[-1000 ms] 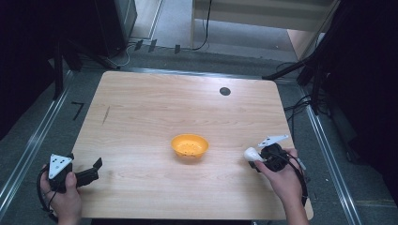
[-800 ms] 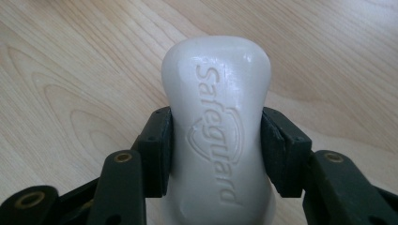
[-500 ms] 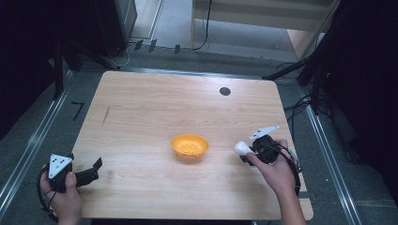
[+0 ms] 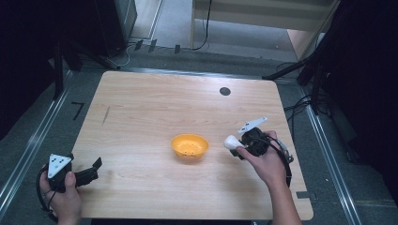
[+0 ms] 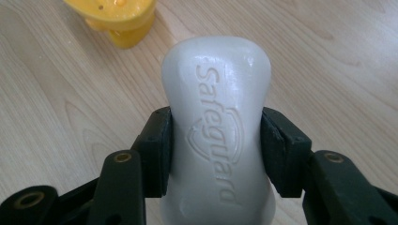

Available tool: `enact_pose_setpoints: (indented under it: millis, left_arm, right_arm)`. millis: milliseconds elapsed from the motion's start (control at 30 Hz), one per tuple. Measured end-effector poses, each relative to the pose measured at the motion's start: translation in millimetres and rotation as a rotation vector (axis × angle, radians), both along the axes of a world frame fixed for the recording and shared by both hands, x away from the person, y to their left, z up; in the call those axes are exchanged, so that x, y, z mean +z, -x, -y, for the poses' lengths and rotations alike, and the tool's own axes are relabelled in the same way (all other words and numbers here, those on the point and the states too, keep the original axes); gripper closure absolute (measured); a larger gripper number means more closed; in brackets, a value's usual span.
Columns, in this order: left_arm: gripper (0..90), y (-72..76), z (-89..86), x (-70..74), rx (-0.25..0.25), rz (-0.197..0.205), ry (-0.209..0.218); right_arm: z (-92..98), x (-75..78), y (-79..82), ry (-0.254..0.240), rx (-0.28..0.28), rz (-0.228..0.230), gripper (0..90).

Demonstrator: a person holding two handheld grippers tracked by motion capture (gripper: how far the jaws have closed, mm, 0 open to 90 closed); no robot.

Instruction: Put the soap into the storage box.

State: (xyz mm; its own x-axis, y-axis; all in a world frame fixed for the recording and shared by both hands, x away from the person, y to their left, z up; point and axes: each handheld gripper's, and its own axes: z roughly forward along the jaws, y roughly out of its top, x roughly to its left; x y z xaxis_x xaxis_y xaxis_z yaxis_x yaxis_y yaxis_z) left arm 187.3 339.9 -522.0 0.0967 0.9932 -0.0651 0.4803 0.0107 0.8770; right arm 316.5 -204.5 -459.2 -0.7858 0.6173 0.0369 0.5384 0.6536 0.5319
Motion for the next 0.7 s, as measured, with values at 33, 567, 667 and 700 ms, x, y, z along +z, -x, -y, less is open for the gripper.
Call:
enact_pose_setpoints:
  millis: [33, 567, 667, 700]
  left_arm:
    - [0.0, 0.0, 0.1, 0.0, 0.000, 0.000, -0.001]
    - [0.0, -0.1, -0.3, 0.0, 0.002, 0.000, 0.005]
    - [0.0, -0.1, -0.4, -0.1, 0.002, 0.001, 0.007]
    - [0.0, -0.1, -0.4, -0.1, 0.002, 0.001, 0.006]
  right_arm:
    - [-1.8, 1.5, -0.6, 0.000, 0.003, 0.002, 50.4]
    - [-37.9, 17.1, -9.4, 0.008, 0.155, 0.026, 50.5]
    - [-46.5, 18.0, -11.5, 0.020, 0.188, 0.034, 50.5]
    - [-52.2, 18.1, -12.9, 0.030, 0.207, 0.032, 50.5]
